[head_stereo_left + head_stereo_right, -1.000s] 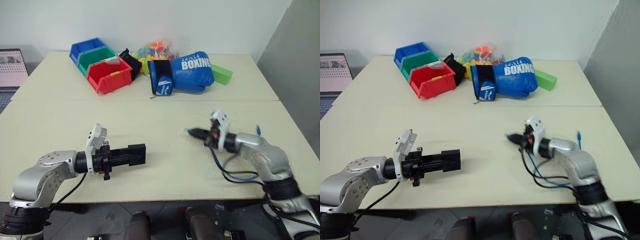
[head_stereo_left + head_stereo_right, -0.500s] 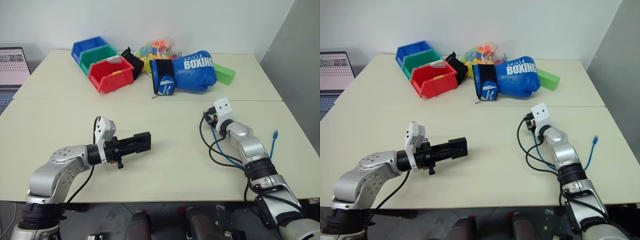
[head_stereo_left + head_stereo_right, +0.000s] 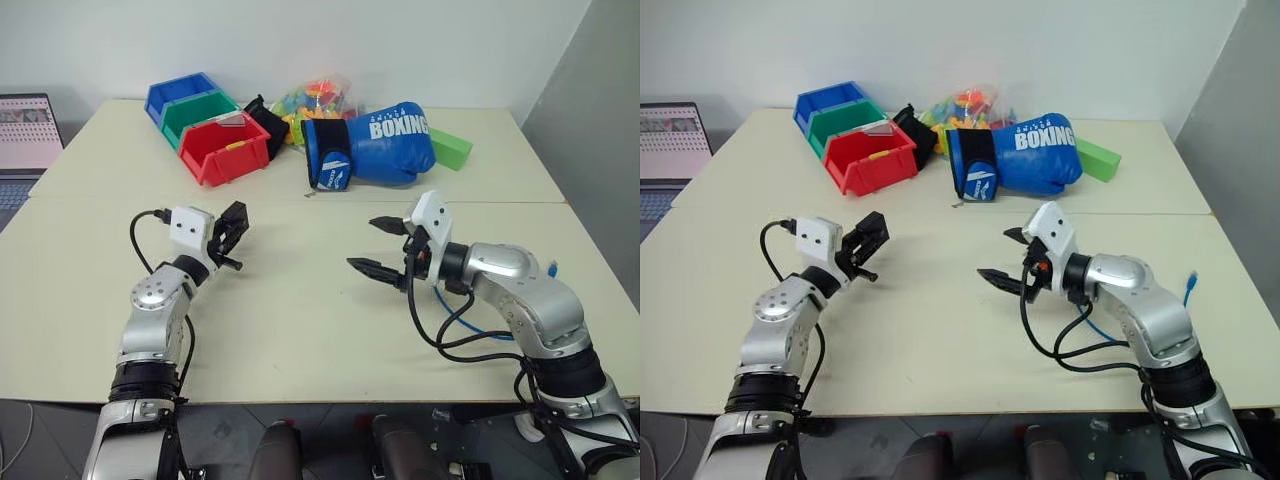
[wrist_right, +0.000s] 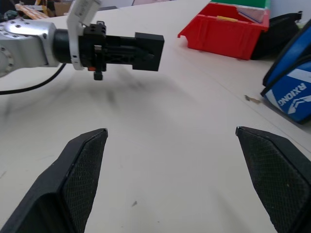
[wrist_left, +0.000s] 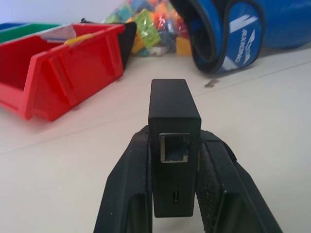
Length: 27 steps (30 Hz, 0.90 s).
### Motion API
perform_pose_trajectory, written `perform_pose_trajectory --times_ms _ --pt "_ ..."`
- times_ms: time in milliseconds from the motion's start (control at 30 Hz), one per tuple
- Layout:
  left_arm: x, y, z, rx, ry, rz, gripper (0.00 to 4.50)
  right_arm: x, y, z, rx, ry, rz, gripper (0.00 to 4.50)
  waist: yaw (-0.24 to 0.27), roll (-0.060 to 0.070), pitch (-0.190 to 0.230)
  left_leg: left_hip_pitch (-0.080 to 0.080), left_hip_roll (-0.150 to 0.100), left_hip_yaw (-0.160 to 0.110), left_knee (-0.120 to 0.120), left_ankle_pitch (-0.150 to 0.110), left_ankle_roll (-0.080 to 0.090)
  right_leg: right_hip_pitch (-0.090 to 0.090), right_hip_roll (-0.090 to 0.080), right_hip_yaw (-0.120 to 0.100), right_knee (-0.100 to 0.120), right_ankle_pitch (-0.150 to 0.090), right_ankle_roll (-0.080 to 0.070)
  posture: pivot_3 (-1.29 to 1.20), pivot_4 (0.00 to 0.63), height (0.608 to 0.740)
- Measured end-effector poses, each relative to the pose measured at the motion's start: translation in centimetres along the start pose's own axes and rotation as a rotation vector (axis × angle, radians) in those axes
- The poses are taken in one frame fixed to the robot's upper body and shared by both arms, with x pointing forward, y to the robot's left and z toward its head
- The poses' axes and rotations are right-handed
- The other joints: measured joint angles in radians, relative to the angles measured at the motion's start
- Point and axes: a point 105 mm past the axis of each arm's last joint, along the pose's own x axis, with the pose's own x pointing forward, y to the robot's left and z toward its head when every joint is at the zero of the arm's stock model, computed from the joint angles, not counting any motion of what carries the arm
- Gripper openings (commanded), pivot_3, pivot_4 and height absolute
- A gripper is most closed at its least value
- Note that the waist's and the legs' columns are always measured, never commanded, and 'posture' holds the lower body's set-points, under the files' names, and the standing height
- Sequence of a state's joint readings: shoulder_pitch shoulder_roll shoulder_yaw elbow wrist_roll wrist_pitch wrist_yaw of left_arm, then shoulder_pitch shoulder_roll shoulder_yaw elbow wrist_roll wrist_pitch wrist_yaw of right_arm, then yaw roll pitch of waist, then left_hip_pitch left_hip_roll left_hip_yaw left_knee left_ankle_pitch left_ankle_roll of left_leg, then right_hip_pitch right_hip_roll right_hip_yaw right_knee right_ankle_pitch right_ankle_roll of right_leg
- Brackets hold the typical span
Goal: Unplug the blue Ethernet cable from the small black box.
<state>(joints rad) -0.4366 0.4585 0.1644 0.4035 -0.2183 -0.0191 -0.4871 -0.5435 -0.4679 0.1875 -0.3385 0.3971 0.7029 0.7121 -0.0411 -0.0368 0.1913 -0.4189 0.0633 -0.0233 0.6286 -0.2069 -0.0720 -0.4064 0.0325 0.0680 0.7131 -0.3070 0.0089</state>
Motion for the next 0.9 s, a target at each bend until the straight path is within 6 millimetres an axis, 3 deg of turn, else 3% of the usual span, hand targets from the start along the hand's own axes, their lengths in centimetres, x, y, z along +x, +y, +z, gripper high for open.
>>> perform_pose_trajectory --times_ms 33,100,167,500,733,900 --pt "0.1 0.0 -0.6 -0.014 0.007 0.008 0.79 0.3 0.4 0.0 0.002 0.005 0.013 4.48 0.001 0.000 0.000 0.000 0.000 0.000 0.000 0.000 0.000 0.000 0.000 0.000 0.000 0.000 0.000 0.00 0.150 0.740" --pt "0.1 -0.1 -1.6 -0.035 0.023 0.018 1.49 0.6 1.1 -0.2 0.003 0.018 0.039 4.50 0.001 0.000 0.000 0.000 0.000 0.000 0.000 0.000 0.000 0.000 0.000 -0.001 0.000 0.000 0.000 0.00 0.150 0.740" --pt "-0.1 0.0 -2.5 -0.053 0.044 0.024 1.84 0.9 1.5 -0.4 0.000 0.030 0.051 4.50 0.001 0.000 0.000 0.000 0.000 0.000 0.000 0.000 0.000 0.000 0.000 -0.001 0.000 0.000 0.000 0.00 0.150 0.740" --pt "-1.9 0.1 -3.5 -0.086 0.059 0.004 4.13 1.0 1.9 -0.4 -0.014 0.046 0.053 4.50 -0.002 0.000 0.000 0.000 0.001 0.000 0.000 0.000 0.000 0.000 0.000 -0.001 0.000 0.000 0.000 0.00 0.150 0.740" --pt "-6.7 0.5 -3.6 -0.065 0.204 -0.043 4.13 0.3 2.3 -1.9 0.032 0.081 0.030 4.50 -0.010 -0.001 0.000 0.000 0.001 -0.002 -0.001 0.000 0.000 0.000 0.000 0.001 0.000 -0.001 0.002 0.00 0.150 0.740" --pt "-8.8 0.8 -1.0 0.039 0.275 -0.149 4.13 -1.8 1.4 -2.2 0.053 0.095 -0.003 4.50 -0.006 -0.001 0.000 0.001 0.001 -0.001 -0.001 0.000 0.000 0.001 -0.001 0.001 -0.001 -0.003 0.004 0.00 0.150 0.740"
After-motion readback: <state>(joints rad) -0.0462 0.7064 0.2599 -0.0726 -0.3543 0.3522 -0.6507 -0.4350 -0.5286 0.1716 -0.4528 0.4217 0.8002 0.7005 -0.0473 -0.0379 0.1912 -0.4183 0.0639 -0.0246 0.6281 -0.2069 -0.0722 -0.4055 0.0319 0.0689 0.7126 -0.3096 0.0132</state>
